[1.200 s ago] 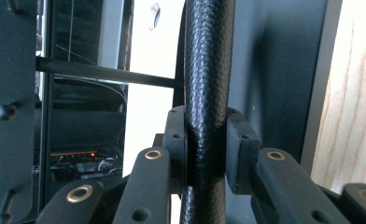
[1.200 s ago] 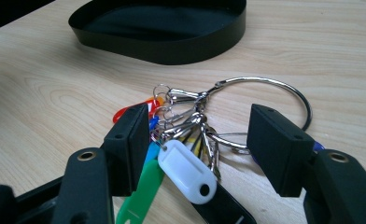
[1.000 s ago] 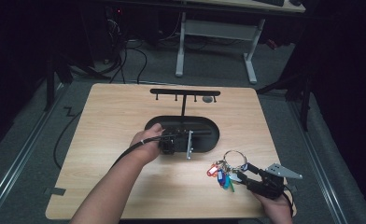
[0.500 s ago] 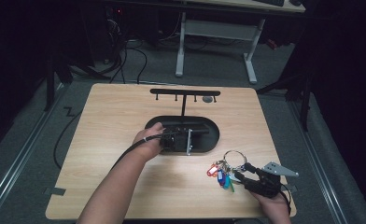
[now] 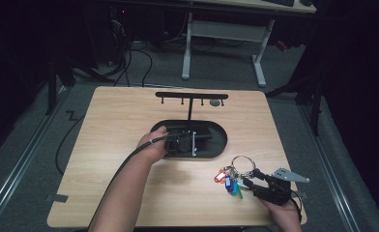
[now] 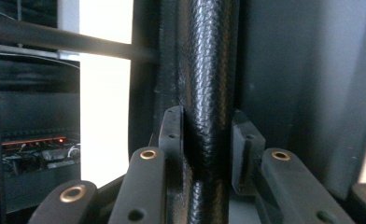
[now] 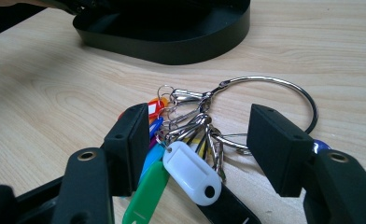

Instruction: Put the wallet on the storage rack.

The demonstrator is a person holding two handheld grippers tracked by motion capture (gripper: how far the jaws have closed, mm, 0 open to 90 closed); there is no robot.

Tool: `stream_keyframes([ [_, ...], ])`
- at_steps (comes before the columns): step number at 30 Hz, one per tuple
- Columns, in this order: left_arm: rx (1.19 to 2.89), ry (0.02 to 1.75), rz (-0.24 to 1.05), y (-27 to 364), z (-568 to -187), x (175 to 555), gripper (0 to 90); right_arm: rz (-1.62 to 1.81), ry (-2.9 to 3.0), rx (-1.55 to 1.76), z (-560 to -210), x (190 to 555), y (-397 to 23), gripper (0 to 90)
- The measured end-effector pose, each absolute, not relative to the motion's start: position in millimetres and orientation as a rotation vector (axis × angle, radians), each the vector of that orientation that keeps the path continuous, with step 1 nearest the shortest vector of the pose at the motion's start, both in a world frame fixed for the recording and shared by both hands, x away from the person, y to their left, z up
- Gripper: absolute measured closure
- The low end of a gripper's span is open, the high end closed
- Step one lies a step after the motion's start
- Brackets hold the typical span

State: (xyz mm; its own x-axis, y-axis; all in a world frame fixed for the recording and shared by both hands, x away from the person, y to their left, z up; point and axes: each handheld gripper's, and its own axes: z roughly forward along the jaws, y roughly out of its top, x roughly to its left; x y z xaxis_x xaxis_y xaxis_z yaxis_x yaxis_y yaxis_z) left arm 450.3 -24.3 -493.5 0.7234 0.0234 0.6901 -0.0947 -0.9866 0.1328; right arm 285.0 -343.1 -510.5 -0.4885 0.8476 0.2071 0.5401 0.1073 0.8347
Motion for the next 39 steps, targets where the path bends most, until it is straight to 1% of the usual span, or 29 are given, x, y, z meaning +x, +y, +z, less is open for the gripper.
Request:
stream_keyframes([
  [4, 2.788, -0.047, 1.084, -25, -494, 450, 69.2, 1.321, 2.068, 1.363, -510, 284, -342, 40.1],
  [8, 2.831, -0.04, 1.026, -28, -495, 449, 65.9, 1.31, 2.067, 1.372, -511, 285, -343, 40.1],
  [11, 2.842, -0.014, 1.021, -29, -493, 448, 63.7, 1.311, 2.073, 1.383, -512, 286, -343, 40.4],
  [16, 2.819, 0.019, 0.978, -25, -486, 444, 58.3, 1.311, 2.072, 1.387, -511, 286, -342, 40.6],
  [18, 2.784, 0.032, 0.941, -22, -481, 439, 56.5, 1.312, 2.071, 1.387, -511, 286, -343, 40.7],
  [21, 2.755, 0.045, 0.945, -16, -474, 432, 56.8, 1.315, 2.072, 1.392, -511, 286, -342, 40.9],
  [28, 2.672, 0.169, 0.892, 2, -463, 420, 56.1, 1.307, 2.084, 1.383, -510, 285, -340, 42.0],
  [30, 2.65, 0.212, 0.899, 8, -461, 415, 55.3, 1.303, 2.088, 1.381, -510, 285, -340, 42.5],
  [33, 2.619, 0.297, 0.87, 18, -463, 409, 52.1, 1.297, 2.096, 1.377, -511, 286, -340, 43.3],
  [39, 2.572, 0.437, 0.79, 46, -470, 394, 51.3, 1.291, 2.108, 1.394, -512, 285, -339, 44.5],
])
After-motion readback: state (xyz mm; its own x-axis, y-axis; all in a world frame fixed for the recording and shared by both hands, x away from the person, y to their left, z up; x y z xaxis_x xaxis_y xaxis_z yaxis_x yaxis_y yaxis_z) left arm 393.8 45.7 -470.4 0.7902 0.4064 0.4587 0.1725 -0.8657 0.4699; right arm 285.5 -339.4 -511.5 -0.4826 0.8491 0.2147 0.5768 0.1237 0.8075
